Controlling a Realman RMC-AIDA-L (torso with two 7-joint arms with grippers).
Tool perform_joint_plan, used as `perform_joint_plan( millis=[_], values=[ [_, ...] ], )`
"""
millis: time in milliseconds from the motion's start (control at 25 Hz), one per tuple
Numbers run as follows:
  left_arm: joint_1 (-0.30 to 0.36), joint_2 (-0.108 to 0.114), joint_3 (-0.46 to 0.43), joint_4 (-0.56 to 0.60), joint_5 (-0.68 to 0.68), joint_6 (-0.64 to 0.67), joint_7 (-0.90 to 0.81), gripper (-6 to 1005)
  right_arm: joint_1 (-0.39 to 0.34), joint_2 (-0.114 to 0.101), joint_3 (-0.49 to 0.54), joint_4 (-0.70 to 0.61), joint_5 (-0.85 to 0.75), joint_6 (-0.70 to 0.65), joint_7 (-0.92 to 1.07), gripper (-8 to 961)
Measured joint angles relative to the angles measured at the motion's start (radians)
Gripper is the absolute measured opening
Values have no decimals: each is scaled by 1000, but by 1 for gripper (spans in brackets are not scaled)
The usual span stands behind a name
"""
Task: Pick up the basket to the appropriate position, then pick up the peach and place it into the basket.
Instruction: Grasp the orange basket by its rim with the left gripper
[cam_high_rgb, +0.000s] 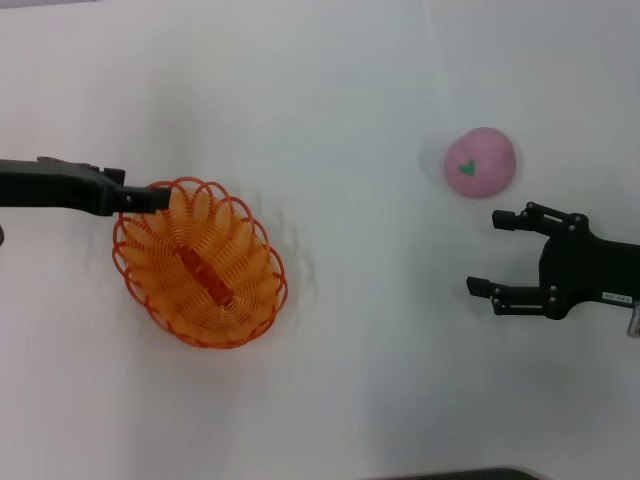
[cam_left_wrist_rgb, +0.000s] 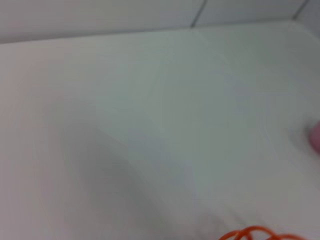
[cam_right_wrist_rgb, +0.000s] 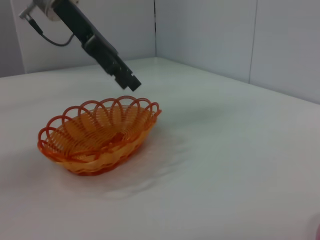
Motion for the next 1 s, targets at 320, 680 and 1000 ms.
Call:
perform_joint_plan(
  millis=[320,680,1000],
  values=[
    [-13,-4,97,5,52,-71,2,726,2,0,2,0,3,-1,0,945],
    [-63,0,143,5,166,-62,-17,709,9,1,1,2,4,-3,0,946],
    [-104,0,185,7,235,-56,-48,706,13,2,1,2,5,3,0,946]
  ],
)
